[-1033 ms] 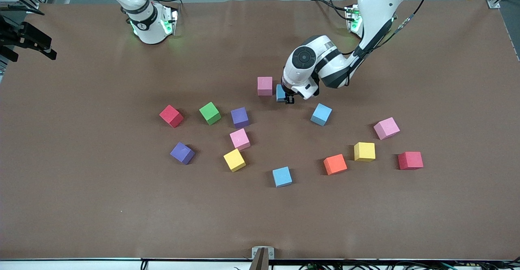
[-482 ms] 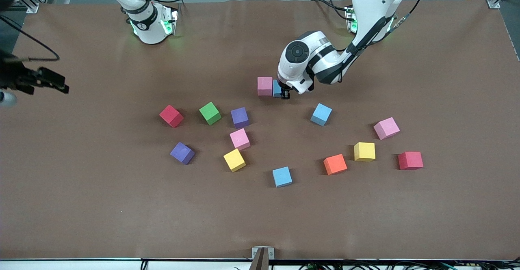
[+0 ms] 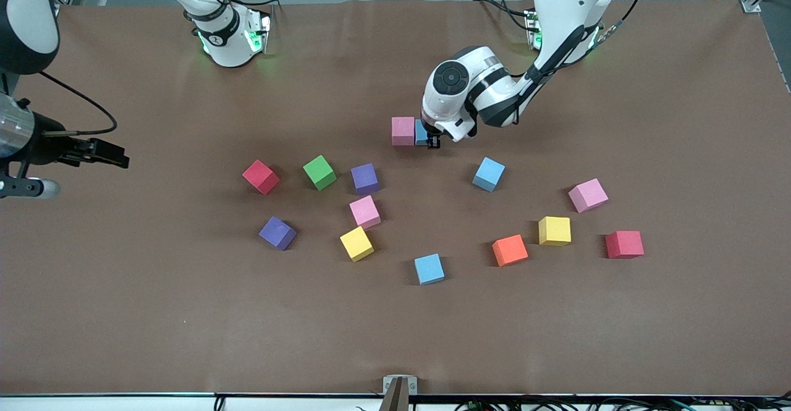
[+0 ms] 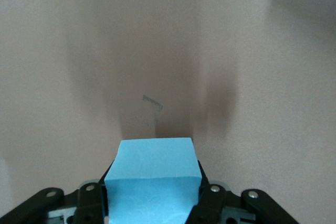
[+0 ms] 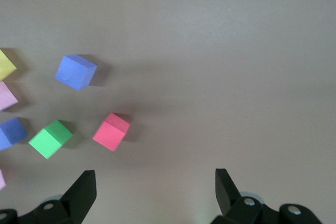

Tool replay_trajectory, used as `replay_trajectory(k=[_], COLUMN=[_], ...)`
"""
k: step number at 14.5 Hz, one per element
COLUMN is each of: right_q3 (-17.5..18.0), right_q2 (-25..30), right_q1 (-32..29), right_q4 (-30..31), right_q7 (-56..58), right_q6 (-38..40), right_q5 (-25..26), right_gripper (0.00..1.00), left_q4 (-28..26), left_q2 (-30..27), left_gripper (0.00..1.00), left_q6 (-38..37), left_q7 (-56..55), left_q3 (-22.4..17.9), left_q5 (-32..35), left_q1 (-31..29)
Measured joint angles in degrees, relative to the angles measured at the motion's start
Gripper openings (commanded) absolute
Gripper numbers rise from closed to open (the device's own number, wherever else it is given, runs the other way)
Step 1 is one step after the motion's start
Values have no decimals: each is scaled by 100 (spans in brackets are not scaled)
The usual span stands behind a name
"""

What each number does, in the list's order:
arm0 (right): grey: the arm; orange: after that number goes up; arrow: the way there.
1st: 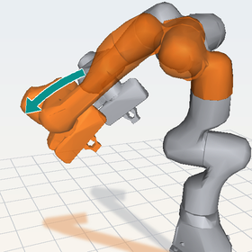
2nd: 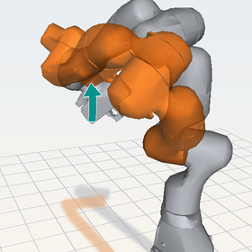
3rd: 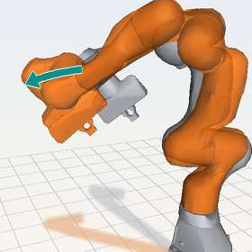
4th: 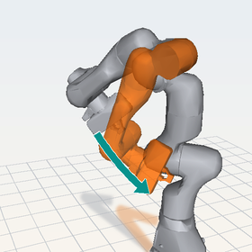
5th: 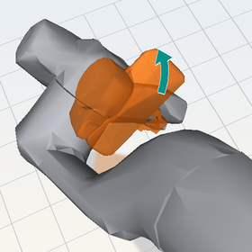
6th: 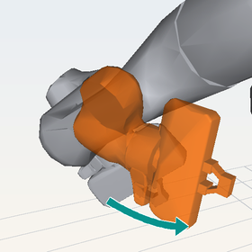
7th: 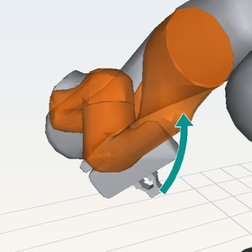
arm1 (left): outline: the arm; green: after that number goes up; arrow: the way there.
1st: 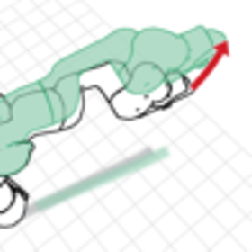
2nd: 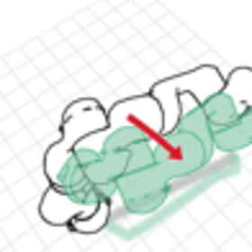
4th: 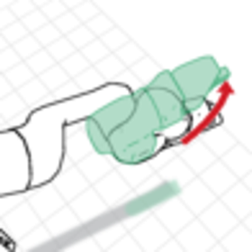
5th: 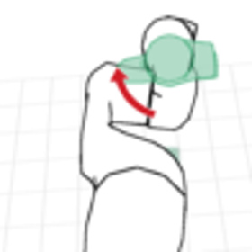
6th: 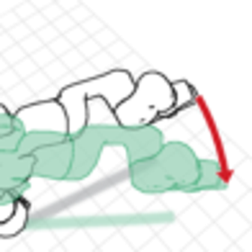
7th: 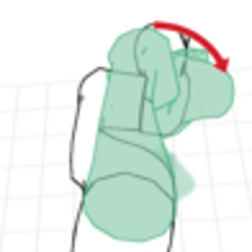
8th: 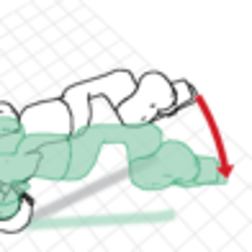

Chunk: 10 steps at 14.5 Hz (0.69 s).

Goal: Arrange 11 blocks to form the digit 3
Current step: 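Reach the right gripper to the purple cube while the left gripper lifts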

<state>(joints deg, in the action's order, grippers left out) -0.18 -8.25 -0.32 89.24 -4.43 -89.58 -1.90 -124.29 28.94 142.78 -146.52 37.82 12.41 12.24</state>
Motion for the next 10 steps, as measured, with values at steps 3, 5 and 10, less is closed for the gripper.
replay_trajectory(k=[3,5,10], right_q3=[28,36,52], right_q2=[-12,-24,-221], right_q1=[304,549,1303], right_q4=[197,370,623], right_q7=[-666,-1160,-2737], right_q6=[-216,-468,-1153], right_q5=[-41,-56,-84], right_gripper=[100,100,100], left_q4=[-8,-10,-15], left_q2=[17,30,72], left_gripper=[24,24,24], left_q6=[6,25,119], left_q7=[0,0,0], left_q3=[0,0,0], left_q5=[0,0,0], left_q1=[12,34,60])
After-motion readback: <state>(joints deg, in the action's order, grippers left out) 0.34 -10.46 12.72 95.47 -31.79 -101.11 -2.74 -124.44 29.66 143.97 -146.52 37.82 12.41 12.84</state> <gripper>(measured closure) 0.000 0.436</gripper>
